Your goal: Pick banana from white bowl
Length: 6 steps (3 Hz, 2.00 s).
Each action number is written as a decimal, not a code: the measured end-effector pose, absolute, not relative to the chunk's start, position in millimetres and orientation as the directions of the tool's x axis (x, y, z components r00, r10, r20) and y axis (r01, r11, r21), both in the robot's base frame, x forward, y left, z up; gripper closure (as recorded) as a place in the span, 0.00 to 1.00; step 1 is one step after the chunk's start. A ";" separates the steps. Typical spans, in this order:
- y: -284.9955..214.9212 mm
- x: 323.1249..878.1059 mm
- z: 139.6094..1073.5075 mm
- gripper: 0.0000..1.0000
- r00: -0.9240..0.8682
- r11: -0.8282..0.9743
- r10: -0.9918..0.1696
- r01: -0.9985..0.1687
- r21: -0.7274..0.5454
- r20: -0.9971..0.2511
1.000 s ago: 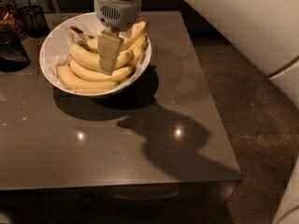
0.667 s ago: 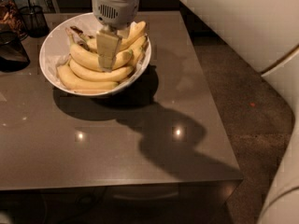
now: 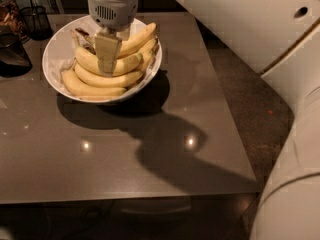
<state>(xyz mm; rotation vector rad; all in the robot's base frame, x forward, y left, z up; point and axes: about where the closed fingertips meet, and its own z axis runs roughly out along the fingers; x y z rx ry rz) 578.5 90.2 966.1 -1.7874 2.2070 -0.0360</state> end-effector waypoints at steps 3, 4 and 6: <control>111.8 598.1 955.9 0.40 -0.148 0.187 -0.971 -0.960 -0.209 -0.190; 117.0 599.3 950.0 0.41 -0.145 0.181 -0.972 -0.963 -0.200 -0.184; 120.8 596.9 941.6 0.44 -0.141 0.174 -0.975 -0.967 -0.188 -0.174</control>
Offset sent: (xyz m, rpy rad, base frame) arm 0.0164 0.0094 -0.0096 -0.0694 0.0346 0.0279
